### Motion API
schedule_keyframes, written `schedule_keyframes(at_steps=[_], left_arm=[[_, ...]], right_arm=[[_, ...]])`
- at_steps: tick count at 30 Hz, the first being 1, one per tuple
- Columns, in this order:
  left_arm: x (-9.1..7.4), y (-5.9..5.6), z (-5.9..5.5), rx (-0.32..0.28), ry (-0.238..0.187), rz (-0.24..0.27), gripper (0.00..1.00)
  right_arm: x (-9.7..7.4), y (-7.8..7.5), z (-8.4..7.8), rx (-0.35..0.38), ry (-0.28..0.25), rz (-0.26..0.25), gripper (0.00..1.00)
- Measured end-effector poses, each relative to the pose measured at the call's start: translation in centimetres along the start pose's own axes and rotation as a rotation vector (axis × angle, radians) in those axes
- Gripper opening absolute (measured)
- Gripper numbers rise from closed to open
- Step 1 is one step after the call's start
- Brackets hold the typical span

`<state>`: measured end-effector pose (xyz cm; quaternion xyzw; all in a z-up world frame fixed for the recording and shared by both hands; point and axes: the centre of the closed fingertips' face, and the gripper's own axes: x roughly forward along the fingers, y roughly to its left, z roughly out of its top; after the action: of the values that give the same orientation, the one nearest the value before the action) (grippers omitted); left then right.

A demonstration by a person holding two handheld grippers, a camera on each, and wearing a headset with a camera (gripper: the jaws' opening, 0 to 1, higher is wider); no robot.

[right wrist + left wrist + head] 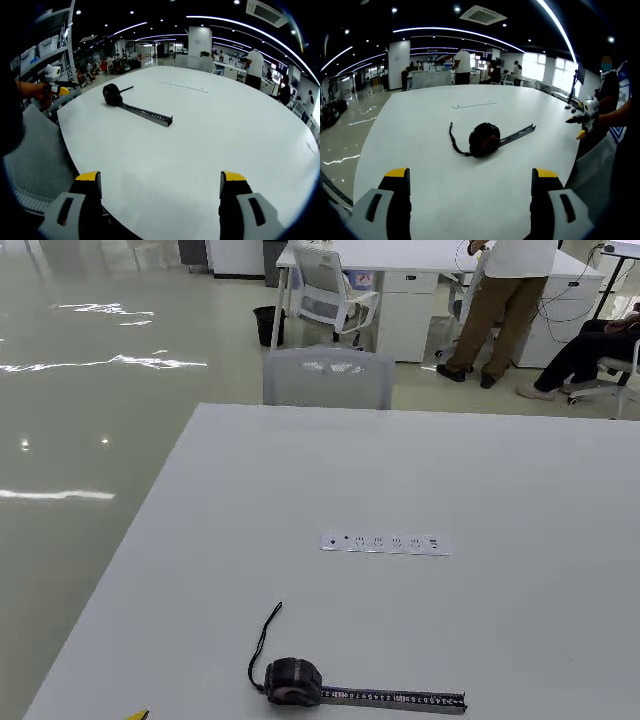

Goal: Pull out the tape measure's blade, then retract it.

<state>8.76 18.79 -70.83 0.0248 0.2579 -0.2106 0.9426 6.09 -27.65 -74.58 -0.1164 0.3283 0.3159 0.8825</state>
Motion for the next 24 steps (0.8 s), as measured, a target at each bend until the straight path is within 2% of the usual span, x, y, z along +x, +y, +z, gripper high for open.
schedule_keyframes(at_steps=[3,5,7,8,12,17,19,24], left_arm=[[0.2,-0.2,0.4,0.001,0.005,0.013,0.99],[0.6,-0.7,1.2,0.000,0.001,0.026,0.99],[0.6,-0.1,1.0,0.009,-0.007,0.036,0.99],[0.7,-0.2,1.1,0.017,-0.003,0.041,0.99],[1.4,-0.9,1.6,0.013,0.000,0.057,0.99],[2.5,-1.4,1.4,-0.024,-0.002,0.073,0.99],[3.1,-2.0,1.4,-0.040,0.001,0.077,0.99],[4.5,-2.8,1.7,-0.025,0.006,0.113,0.99]], right_arm=[[0.1,0.1,0.0,-0.025,0.017,0.007,1.00],[0.2,-0.1,0.2,-0.026,0.017,0.008,1.00],[0.1,-0.4,0.4,-0.055,0.028,0.001,1.00],[0.2,-0.5,0.4,-0.054,0.039,-0.003,1.00],[0.4,-0.6,1.1,-0.062,0.035,0.014,1.00],[1.0,-1.3,1.8,-0.071,0.024,0.026,1.00],[1.4,-1.5,1.9,-0.086,0.034,0.031,1.00],[2.3,-1.6,3.1,-0.112,0.030,0.042,1.00]])
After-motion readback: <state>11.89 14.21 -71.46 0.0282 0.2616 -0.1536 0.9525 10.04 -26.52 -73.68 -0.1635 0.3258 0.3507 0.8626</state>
